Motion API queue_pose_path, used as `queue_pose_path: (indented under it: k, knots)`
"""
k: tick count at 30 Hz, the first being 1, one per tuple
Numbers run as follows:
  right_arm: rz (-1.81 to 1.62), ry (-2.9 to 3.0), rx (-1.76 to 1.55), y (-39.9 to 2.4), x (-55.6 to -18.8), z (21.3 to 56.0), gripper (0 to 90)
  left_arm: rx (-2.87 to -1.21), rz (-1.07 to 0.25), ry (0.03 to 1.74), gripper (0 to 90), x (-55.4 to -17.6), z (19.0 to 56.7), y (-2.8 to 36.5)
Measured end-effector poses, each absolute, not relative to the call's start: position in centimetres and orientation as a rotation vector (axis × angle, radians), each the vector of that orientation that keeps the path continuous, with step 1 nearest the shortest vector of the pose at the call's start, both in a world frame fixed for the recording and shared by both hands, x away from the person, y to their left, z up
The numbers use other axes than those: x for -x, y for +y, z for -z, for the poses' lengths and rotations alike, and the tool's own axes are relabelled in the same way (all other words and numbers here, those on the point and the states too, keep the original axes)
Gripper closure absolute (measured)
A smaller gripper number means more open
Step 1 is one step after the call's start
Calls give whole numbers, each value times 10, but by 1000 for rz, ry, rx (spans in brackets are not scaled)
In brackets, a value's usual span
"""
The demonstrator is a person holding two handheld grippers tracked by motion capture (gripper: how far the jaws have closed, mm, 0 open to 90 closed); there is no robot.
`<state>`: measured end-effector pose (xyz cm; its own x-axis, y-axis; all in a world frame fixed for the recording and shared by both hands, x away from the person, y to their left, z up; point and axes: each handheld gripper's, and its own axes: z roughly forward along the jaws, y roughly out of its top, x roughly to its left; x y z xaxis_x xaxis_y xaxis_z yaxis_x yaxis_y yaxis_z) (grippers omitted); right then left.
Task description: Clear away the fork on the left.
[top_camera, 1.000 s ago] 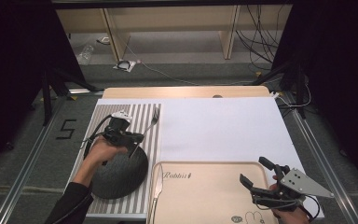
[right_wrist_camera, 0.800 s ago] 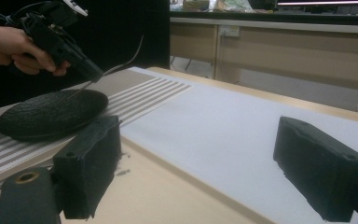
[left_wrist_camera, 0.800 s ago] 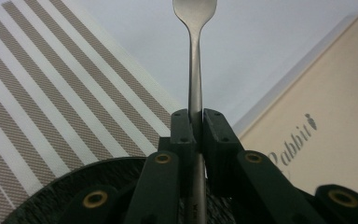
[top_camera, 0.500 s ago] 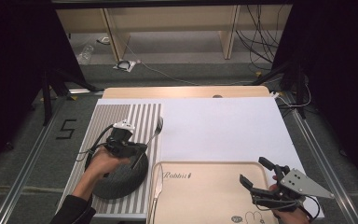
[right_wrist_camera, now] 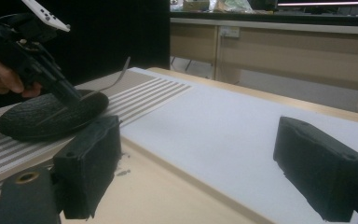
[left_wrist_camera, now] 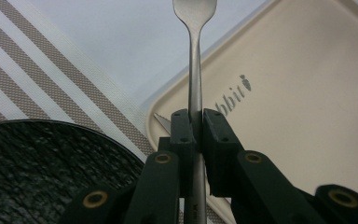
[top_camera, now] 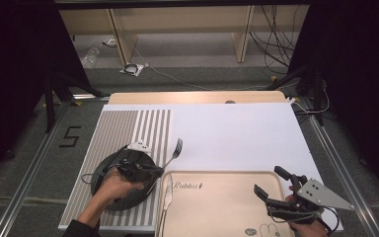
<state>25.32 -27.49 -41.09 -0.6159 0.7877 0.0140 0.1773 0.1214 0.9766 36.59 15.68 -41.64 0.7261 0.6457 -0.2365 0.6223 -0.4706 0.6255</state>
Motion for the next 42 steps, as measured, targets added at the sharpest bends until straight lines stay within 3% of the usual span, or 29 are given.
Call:
queue_pose_path:
  k: [18, 42]
  knots:
    - [-1529, 1880, -922, -274, -253, 411, 159, -2202, -3, 941, 826, -336, 417, 132]
    - [-1529, 1880, -921, -273, -253, 411, 159, -2337, 109, 842, 826, -298, 433, 92]
